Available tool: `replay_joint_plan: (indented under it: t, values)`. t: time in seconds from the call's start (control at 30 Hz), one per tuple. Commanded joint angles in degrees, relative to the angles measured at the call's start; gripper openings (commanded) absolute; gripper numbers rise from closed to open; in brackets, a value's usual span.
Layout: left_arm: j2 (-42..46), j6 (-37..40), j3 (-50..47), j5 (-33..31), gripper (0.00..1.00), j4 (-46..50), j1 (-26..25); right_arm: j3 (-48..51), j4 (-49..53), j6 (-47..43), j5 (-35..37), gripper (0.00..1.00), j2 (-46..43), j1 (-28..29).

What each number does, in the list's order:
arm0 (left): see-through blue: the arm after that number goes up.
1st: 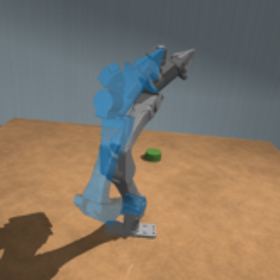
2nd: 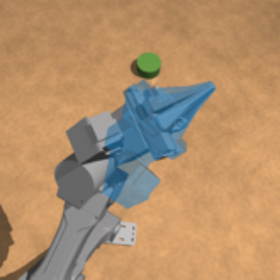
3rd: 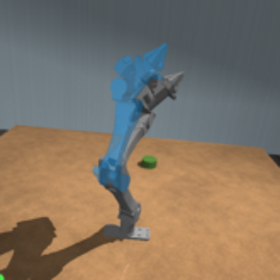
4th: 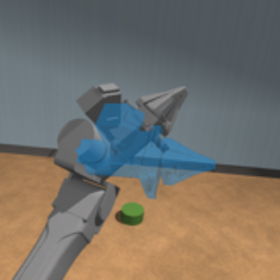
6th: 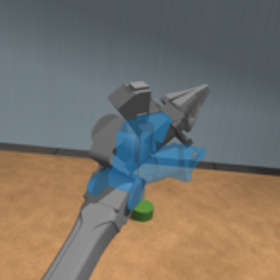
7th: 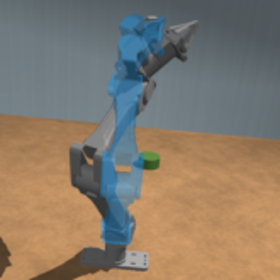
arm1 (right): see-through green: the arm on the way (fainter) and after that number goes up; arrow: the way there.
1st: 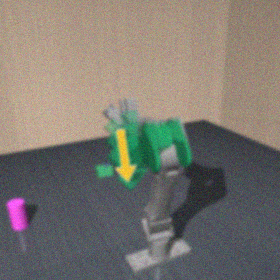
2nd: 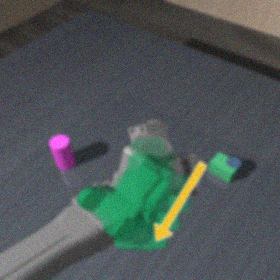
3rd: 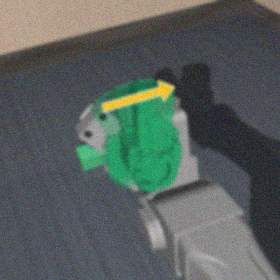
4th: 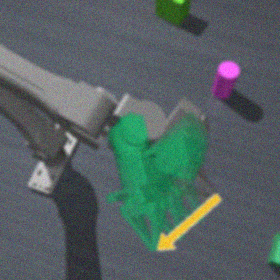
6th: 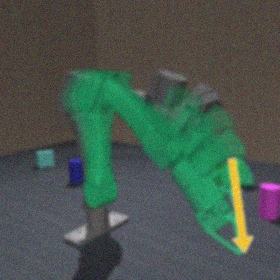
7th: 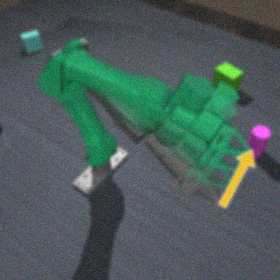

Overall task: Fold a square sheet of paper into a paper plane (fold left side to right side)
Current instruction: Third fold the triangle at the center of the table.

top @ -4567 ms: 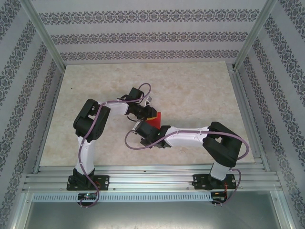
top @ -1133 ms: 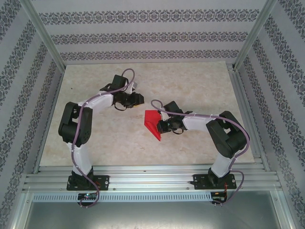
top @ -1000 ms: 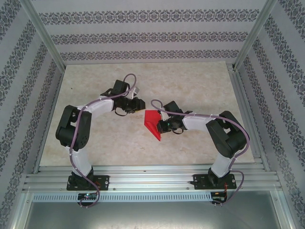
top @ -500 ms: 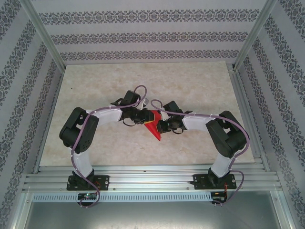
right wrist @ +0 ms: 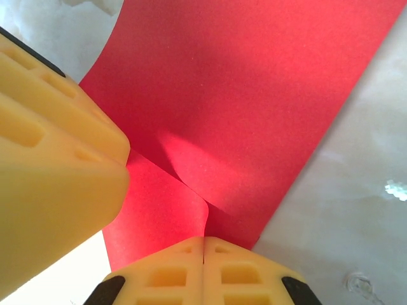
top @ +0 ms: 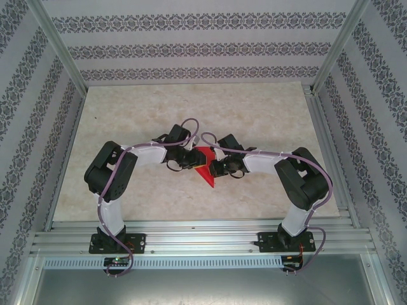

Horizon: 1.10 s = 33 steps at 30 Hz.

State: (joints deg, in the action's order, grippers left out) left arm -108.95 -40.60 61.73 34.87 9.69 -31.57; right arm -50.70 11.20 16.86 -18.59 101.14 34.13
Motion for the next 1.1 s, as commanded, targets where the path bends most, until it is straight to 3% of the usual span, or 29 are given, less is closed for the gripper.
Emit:
replay_joint_plan:
  t: [0.0, 0.7, 0.93, 1.07]
  values:
    - [0.21, 1.81, -1.41, -1.91, 0.26, 1.74, -0.52, 0.08, 3.48, -0.86, 2.07, 0.00, 2.94, 0.74]
    - [-0.92, 4.45, -2.27, -4.83, 0.26, 4.85, -0.52, -1.35, 4.12, -0.46, 1.39, 0.01, 2.04, 0.41]
    - [-1.97, 5.70, -4.04, -7.40, 0.25, 6.16, -0.51, -3.57, 5.38, 1.65, 0.94, 0.19, -3.51, -1.20]
    - [-2.26, 5.58, -5.27, -8.06, 0.24, 5.44, -0.59, -3.31, 6.95, 2.59, 1.38, 0.23, -7.65, -1.80]
